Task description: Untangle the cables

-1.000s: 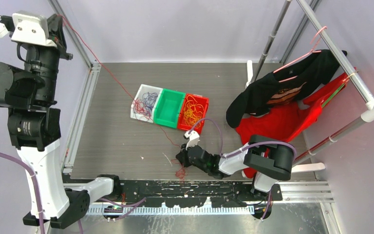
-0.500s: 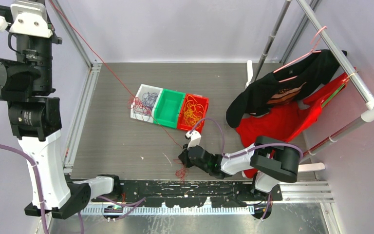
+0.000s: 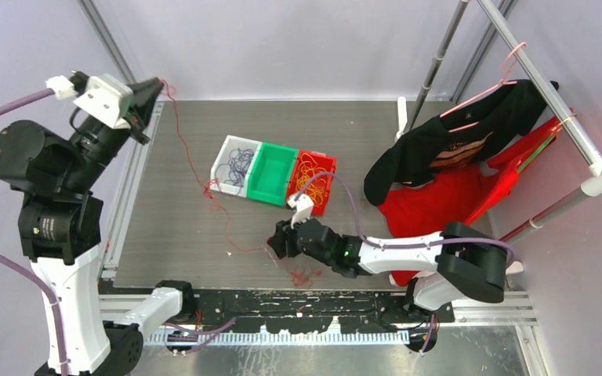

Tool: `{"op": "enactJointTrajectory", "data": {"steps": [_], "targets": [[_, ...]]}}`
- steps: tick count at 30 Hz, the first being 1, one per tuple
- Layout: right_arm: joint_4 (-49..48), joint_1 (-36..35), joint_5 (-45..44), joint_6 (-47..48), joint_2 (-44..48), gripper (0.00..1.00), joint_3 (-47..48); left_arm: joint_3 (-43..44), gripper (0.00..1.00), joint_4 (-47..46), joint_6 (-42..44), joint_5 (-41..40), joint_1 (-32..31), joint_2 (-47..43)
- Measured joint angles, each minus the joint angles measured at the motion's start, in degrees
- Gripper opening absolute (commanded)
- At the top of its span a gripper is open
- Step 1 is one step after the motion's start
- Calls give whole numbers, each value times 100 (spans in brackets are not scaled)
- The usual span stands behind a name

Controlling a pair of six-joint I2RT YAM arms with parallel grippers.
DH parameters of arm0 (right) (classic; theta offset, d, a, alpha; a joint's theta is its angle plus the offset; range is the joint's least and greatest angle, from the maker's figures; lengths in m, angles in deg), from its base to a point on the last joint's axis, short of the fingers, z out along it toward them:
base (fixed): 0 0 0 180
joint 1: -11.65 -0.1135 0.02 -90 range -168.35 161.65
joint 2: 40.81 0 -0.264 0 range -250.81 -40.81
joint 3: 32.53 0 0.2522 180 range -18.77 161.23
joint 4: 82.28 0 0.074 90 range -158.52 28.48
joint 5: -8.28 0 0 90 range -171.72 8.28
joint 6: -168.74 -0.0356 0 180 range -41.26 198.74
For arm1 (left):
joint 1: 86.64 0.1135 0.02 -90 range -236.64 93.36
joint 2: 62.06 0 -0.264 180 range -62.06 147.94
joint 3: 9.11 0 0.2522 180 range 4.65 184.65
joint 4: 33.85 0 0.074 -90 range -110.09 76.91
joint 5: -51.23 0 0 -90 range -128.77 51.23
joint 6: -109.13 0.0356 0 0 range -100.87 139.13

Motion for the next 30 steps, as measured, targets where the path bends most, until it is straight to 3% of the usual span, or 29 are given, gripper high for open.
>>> {"op": "enactJointTrajectory", "data": {"steps": [5,9,18,30], "targets": [[326,31,118,457,323,76,815,-236,0,640,-155,608,2,-24],[503,33,256,859,452,80,994,-216,0,935,-319,977,2,90],[918,299,872,1436,293,74,1838,15,0,1233,-610,1615,0,-24],[326,629,1440,1016,-761,63,2267,125,0,1314,-822,1956,0,-190]]}}
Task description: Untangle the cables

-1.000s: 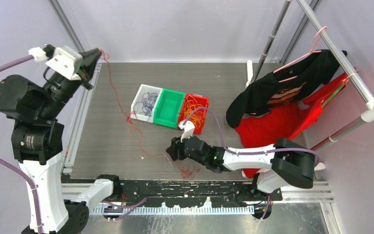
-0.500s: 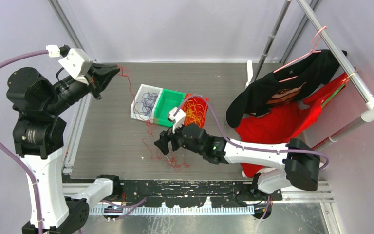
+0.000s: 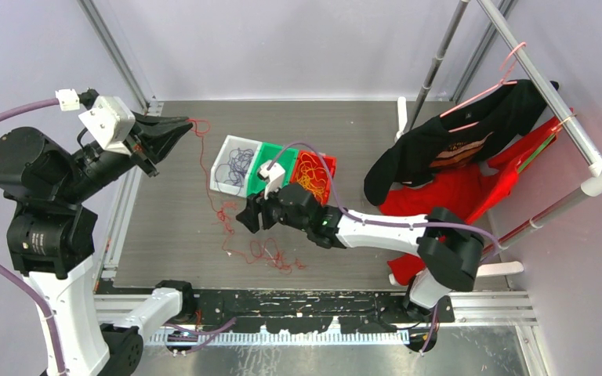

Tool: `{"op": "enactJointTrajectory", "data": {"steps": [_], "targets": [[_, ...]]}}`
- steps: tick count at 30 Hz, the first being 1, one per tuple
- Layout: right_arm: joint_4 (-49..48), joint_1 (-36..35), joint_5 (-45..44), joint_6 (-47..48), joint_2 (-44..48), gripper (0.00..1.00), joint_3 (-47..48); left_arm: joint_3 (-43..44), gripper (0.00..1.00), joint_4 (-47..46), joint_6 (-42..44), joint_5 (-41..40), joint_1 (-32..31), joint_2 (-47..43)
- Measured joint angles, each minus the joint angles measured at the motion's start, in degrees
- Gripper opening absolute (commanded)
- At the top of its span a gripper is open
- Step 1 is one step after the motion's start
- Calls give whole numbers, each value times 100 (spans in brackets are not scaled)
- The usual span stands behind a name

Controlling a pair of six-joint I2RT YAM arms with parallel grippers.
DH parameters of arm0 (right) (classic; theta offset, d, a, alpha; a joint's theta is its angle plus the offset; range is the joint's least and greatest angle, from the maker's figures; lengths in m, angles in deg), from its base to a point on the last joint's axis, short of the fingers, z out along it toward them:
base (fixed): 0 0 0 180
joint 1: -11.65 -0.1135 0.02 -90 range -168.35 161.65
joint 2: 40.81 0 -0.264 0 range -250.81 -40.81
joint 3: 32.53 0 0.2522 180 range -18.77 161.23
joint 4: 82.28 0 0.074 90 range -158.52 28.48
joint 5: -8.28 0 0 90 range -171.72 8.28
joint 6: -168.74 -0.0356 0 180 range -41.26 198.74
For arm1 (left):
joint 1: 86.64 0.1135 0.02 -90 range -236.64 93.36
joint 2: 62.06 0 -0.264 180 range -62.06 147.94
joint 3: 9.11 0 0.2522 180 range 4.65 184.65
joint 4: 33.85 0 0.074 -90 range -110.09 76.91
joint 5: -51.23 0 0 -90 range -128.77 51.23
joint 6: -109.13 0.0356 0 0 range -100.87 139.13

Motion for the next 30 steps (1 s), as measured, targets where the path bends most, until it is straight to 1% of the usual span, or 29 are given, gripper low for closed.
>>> {"op": "enactJointTrajectory", "data": {"steps": [6,14,20,24,30], "targets": [[-525,0,247,-481,-391,60,4,0,0,4,-20,0,2,2],[-1246,-44,372,-944,-479,58,-24,-4,0,42,-15,-2,0,-35],[-1300,-94,258,-999,-476,42,-28,-4,0,44,-17,-2,0,-46],[-1335,-103,114,-1021,-479,35,-28,-4,0,48,-20,7,0,-61],[-1523,-103,33,-1086,-474,13,-116,-4,0,57,-20,39,0,-81]]}}
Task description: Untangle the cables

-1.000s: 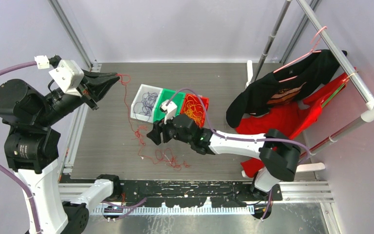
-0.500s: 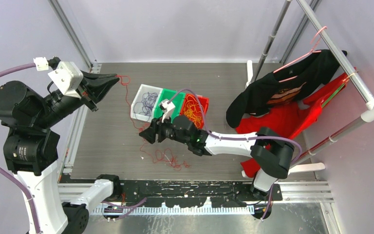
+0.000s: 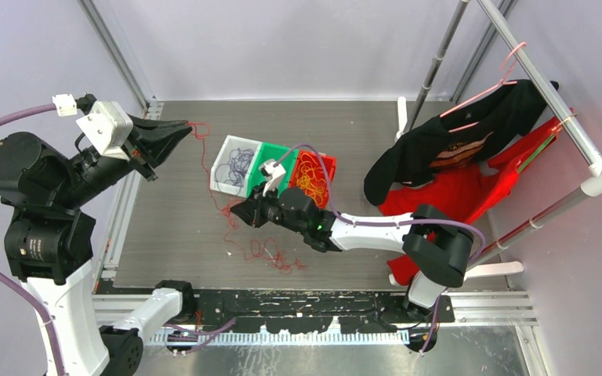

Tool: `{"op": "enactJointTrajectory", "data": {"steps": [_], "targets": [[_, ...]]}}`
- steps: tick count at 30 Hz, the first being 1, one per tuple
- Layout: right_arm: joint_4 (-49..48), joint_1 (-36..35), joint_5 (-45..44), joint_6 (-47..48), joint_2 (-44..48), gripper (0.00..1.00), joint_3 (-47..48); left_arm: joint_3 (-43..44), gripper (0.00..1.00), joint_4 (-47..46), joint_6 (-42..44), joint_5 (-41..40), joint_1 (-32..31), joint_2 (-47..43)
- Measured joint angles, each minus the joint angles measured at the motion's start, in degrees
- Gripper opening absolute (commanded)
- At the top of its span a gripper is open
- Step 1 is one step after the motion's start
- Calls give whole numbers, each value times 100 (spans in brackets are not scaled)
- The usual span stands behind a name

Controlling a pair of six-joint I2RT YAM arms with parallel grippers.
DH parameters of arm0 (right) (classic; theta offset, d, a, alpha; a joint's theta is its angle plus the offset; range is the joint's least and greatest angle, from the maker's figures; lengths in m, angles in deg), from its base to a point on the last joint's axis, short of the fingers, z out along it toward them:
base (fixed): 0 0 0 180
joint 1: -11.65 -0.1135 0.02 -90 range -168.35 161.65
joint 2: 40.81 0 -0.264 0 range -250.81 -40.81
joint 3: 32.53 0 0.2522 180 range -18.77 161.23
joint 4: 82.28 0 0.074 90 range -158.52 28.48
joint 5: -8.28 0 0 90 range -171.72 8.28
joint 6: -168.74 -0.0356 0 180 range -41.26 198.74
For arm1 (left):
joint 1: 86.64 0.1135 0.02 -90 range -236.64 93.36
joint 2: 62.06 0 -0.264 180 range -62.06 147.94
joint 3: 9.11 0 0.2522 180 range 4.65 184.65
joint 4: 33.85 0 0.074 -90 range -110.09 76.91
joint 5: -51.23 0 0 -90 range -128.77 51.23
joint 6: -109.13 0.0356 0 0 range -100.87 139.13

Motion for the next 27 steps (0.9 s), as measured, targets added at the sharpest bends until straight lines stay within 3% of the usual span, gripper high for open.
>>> {"op": "enactJointTrajectory", "data": {"steps": [6,18,27], "targets": [[-20,0,-160,-7,66,1,-168,0,0,28,-7,31,2,-13],[372,31,-1099,-33,144,1,-234,179,0,260,15,-17,2,-52],[380,341,-2024,-223,1001,1,-1436,564,0,433,308,-1086,0,-57]]}}
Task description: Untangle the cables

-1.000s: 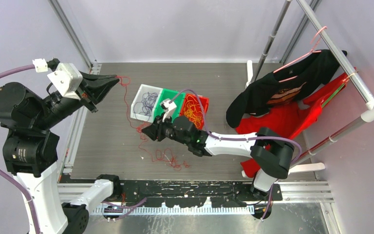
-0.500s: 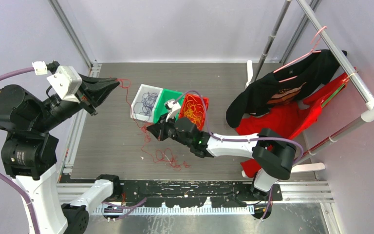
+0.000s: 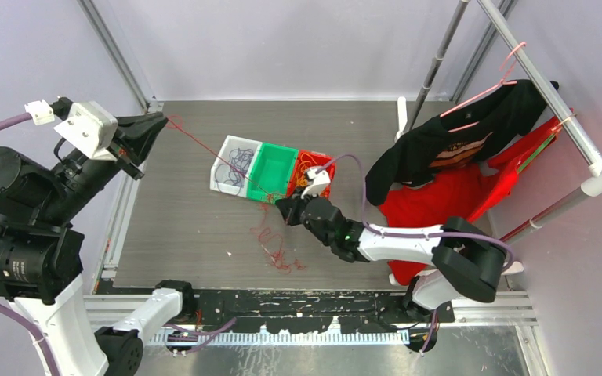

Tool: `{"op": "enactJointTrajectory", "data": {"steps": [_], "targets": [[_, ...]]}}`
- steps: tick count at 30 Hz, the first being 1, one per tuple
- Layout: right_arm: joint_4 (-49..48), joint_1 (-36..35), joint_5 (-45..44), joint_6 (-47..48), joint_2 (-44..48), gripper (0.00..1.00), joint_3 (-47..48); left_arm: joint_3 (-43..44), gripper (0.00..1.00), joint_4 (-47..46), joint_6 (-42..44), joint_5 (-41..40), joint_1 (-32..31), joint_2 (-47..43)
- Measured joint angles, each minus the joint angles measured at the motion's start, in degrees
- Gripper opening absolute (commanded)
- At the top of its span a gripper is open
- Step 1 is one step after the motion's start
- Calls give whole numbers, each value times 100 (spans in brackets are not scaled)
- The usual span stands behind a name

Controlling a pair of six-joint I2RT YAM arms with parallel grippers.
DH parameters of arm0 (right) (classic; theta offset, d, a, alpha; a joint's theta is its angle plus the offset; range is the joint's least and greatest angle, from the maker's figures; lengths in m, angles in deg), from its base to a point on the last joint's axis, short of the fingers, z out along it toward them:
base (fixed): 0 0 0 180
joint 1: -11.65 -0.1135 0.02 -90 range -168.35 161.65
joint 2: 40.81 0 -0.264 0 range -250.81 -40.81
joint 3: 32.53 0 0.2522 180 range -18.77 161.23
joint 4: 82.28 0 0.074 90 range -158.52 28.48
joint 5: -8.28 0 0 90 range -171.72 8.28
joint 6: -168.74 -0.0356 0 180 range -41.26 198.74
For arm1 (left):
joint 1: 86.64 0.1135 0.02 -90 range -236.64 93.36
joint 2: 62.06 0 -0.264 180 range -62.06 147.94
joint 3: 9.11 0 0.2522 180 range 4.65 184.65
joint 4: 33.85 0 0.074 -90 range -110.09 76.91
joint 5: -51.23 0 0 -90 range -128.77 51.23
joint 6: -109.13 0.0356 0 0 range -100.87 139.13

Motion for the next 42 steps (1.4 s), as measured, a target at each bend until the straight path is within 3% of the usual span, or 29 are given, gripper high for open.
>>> {"op": "enactJointTrajectory", "data": {"steps": [6,10,16,19,24,26,30,36,42], "targets": [[-155,42,20,-17,476,1,-634,-131,0,-334,42,-719,0,-66],[-101,63,356,74,697,1,-846,-577,0,-382,-42,-651,0,-328],[254,66,1121,249,988,1,-192,-2994,0,-297,-79,-328,0,-1300],[470,66,1423,409,1117,1,315,-3770,1,-98,120,-385,0,-1488],[782,66,1832,658,1274,1,811,-4660,48,295,527,-289,0,-1797],[975,63,1996,699,1266,1,944,-4815,61,529,669,-92,0,-1888],[1434,20,2245,772,1163,1,1211,-4704,74,1073,1108,619,0,-1744],[2065,-190,2411,903,951,1,1561,-4391,72,1646,1665,1572,0,-1078],[2376,-282,2570,946,861,1,1611,-4614,59,1759,2085,2041,0,-903]]}}
